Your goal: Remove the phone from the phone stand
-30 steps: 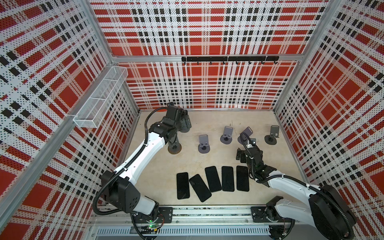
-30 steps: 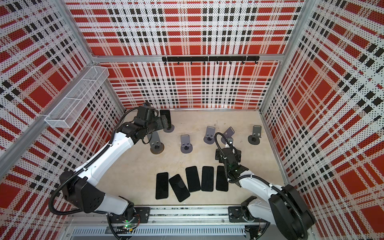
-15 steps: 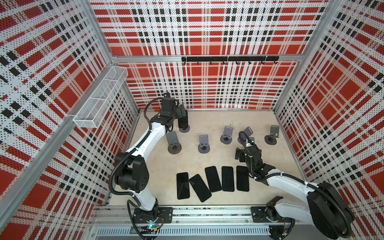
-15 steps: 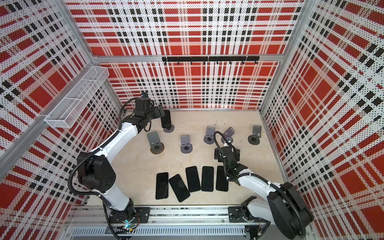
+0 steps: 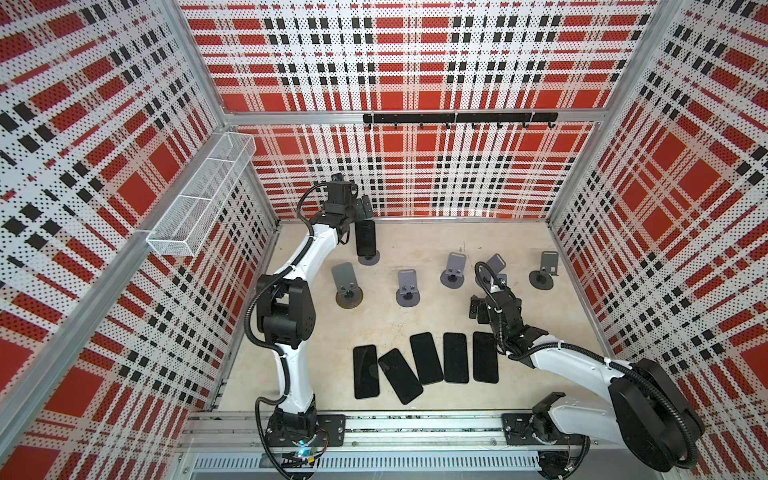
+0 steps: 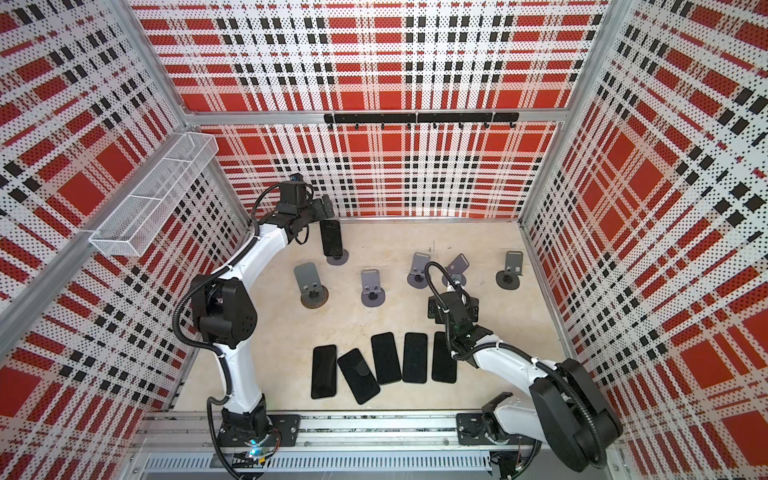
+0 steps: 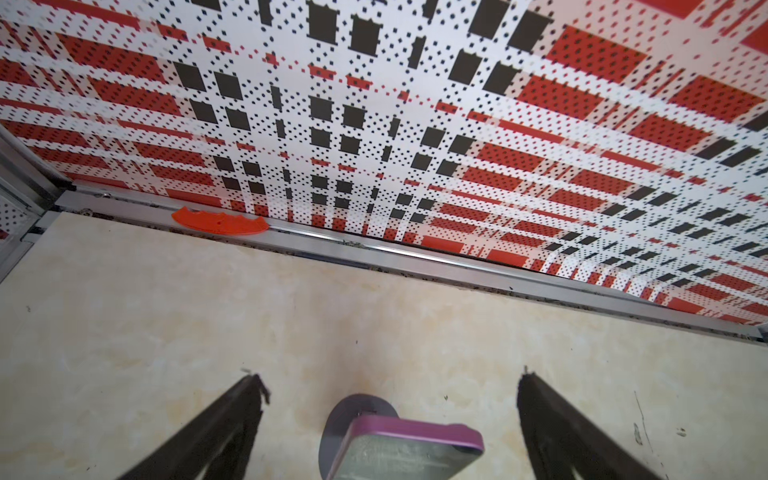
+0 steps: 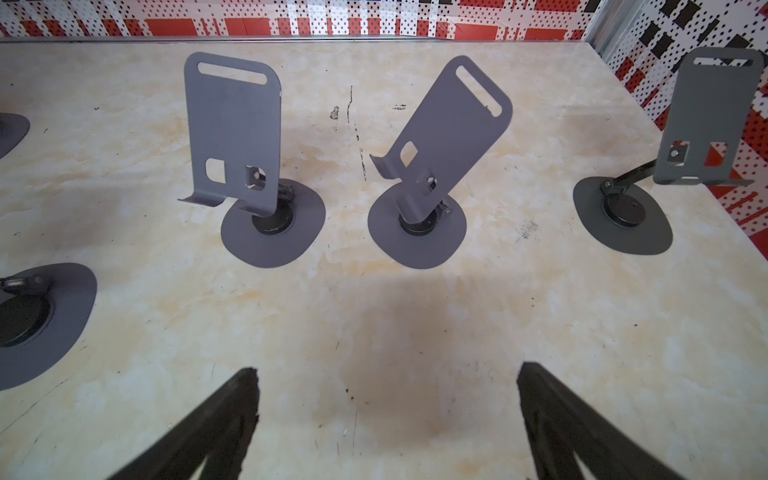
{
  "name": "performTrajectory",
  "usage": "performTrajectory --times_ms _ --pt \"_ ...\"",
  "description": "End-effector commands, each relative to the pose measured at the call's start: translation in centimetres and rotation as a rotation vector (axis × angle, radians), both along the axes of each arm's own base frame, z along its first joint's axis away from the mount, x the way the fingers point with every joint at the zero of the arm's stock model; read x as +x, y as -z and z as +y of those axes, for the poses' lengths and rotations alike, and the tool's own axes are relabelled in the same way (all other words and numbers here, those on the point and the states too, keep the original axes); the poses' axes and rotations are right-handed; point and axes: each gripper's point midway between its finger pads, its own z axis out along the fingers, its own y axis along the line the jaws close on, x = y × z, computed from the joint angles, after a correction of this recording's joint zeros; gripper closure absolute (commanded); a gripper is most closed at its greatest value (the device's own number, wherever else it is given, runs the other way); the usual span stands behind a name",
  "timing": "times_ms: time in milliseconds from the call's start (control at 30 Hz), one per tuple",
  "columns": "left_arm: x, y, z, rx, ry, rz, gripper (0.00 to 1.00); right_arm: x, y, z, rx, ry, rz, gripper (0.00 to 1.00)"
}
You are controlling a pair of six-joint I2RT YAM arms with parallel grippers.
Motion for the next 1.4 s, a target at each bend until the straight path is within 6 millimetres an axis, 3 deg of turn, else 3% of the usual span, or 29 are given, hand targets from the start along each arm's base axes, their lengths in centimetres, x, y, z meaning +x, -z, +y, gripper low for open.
performTrajectory --times_ms 0,567,833,1367 --pt "0.6 0.3 -0.3 0.016 0.023 0.018 0.02 0.3 -1.0 0.0 0.01 0.009 -0.032 0.0" --pt "0.6 2.8 -3.0 0.052 0.135 0.064 0.02 0.4 -1.0 -0.2 0.007 0.014 -0.031 0.0" --pt "-0.4 3.4 -2.8 0.111 0.118 0.079 0.02 0.2 -1.2 -0.2 0.011 0.013 -0.037 0.0" --pt "-0.5 4.3 -1.8 0.131 0.043 0.1 0.02 0.2 -1.2 -0.3 0.01 0.019 -0.039 0.0"
